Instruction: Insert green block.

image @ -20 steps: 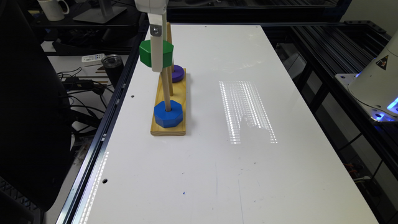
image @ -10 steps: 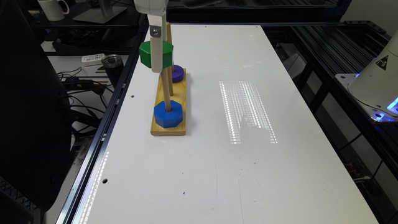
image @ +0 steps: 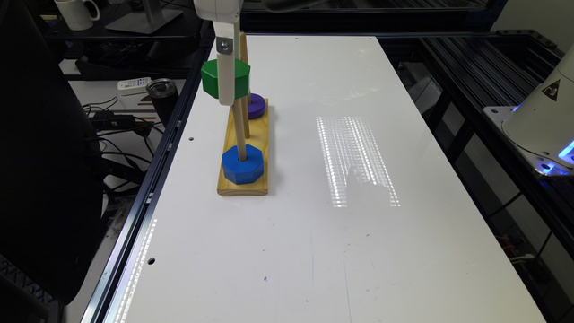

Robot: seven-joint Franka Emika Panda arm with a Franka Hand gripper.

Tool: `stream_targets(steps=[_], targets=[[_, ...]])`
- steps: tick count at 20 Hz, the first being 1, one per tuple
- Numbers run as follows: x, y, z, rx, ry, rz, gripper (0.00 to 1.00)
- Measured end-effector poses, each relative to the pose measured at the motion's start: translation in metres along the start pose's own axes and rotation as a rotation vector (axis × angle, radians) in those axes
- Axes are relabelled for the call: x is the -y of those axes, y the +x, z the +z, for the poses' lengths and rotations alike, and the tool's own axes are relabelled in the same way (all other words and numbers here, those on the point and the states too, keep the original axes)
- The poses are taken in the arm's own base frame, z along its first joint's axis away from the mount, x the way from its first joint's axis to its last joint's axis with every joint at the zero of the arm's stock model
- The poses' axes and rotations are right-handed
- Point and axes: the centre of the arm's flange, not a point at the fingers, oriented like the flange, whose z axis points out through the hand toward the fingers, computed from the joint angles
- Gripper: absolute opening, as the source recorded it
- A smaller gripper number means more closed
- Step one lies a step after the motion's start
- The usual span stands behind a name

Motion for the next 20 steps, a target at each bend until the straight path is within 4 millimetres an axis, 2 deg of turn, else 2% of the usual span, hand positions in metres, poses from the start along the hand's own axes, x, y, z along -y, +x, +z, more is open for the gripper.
stream_targets(steps=[8, 14, 18, 20], targets=[[-0.004, -0.002, 0.0, 0.009, -0.015, 0.001, 0.0], [-0.026, 0.024, 0.0, 0.003, -0.023, 0.008, 0.0], [-0.026, 0.025, 0.0, 0.001, -0.019, 0.007, 0.0], [-0.018, 0.02, 0.0, 0.003, -0.011, 0.002, 0.0]])
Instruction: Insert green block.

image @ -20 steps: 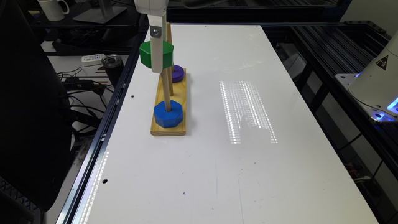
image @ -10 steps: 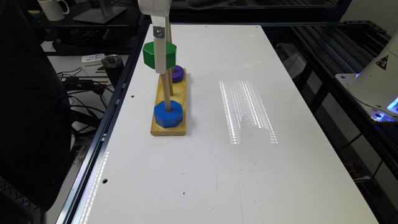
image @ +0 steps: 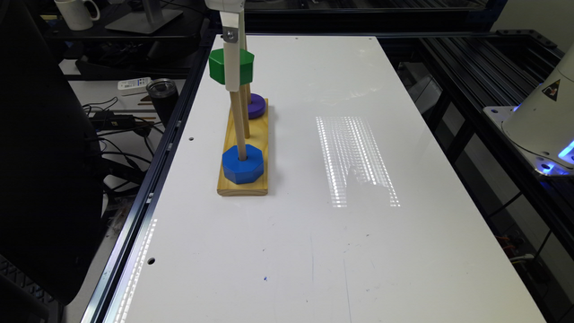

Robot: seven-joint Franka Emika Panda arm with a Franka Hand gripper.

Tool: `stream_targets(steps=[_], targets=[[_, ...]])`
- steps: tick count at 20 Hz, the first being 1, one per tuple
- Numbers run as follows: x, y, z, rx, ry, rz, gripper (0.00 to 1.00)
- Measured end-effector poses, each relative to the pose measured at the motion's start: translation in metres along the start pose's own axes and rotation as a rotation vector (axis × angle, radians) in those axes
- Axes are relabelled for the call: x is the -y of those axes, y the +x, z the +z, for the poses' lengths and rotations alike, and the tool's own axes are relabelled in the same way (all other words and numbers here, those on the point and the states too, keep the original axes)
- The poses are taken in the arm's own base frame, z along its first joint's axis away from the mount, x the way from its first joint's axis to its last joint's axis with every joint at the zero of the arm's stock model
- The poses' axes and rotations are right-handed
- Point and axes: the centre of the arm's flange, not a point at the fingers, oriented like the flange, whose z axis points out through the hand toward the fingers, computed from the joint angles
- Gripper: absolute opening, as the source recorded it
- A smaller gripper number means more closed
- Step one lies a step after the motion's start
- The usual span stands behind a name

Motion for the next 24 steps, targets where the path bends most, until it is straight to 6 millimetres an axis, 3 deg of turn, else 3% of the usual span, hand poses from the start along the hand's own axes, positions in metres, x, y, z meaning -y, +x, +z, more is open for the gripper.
stream_targets(steps=[4, 24], targets=[[0.018, -0.016, 0.0, 0.003, 0.009, -0.005, 0.0], [0.019, -0.015, 0.0, 0.002, 0.01, -0.005, 0.0]])
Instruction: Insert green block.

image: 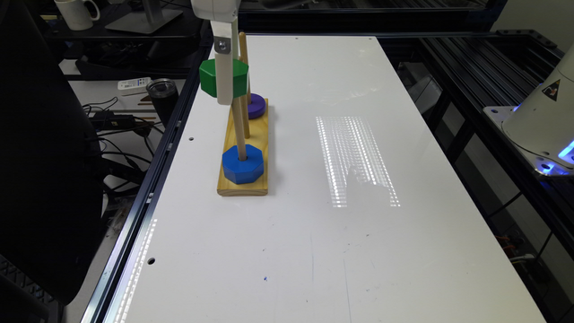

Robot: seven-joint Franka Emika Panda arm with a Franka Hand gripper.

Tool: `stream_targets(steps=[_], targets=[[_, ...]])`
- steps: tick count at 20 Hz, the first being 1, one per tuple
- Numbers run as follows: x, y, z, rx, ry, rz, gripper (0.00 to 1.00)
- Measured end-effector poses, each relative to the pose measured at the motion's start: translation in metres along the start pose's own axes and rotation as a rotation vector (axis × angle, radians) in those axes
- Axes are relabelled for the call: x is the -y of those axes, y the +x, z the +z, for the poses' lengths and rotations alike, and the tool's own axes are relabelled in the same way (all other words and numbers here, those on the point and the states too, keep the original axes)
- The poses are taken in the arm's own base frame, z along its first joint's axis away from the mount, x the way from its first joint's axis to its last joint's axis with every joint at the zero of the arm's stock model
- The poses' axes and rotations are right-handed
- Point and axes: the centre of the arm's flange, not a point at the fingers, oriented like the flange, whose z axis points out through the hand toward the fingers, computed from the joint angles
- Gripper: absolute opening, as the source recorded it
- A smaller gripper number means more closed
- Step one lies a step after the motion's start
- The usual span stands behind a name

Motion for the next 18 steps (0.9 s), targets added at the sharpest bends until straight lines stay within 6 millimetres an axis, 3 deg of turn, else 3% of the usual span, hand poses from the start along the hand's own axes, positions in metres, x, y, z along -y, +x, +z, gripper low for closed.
stream_targets(steps=[18], targets=[[-0.0014, -0.0023, 0.0002, 0.009, -0.012, -0.002, 0.0]])
